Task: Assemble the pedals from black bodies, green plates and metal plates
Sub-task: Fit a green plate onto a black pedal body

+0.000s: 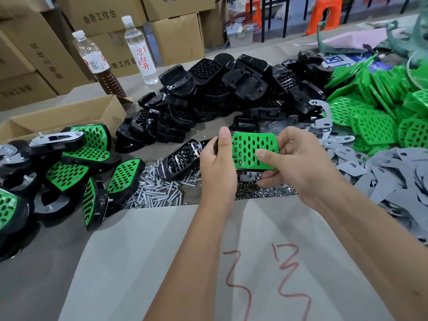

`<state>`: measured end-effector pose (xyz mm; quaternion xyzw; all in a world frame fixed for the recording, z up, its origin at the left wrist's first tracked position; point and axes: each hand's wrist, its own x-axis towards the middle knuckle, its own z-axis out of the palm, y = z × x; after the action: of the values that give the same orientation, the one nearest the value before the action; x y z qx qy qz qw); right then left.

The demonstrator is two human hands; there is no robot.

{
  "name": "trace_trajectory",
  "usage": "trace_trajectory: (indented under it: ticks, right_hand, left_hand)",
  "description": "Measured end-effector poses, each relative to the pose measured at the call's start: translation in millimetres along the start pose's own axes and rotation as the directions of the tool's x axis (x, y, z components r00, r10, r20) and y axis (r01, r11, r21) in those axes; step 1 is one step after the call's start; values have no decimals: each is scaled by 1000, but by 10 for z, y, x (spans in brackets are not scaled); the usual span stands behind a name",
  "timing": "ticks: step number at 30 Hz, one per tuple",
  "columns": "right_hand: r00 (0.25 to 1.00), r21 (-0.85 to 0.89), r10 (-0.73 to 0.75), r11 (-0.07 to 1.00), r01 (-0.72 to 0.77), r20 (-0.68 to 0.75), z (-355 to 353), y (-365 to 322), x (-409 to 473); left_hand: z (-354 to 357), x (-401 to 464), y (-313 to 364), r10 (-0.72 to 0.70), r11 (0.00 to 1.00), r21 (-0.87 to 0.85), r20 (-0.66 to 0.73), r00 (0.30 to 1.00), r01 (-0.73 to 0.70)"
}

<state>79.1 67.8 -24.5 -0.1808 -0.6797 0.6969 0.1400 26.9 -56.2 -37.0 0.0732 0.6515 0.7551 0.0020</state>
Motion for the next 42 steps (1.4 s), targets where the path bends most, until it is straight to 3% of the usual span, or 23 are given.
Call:
trace_trajectory:
  ticks: [5, 9, 14, 21, 27, 32, 42]
  right_hand:
    - [998, 27, -24, 999, 22, 63, -11, -20, 21]
    - [993, 34, -76, 997, 73, 89, 12, -12, 26]
    - [994, 21, -93, 996, 92, 65, -43, -1, 47]
    - [983, -74, -176, 982, 173, -42, -178, 40, 98]
    - [977, -124, -212, 970, 210, -2, -118, 89, 96]
    - [976, -69, -213, 974, 216, 48, -49, 87, 76]
    - [991, -43, -132, 990, 132, 10, -57, 80, 100]
  left_hand:
    - [-38, -5, 54, -206, 958, -197, 42, 978, 210]
    - [-70, -12, 112, -271, 922, -271, 54, 961, 275]
    - [-60, -29, 113, -234, 943, -216, 110, 966, 253]
    - [3, 3, 43, -141, 990, 15, 174, 975, 141]
    - [-2, 9, 25, -136, 990, -28, 106, 985, 140]
    - [-35, 7, 46, -185, 967, -161, 92, 978, 198]
    - [-44, -7, 78, -218, 943, -211, 196, 956, 258]
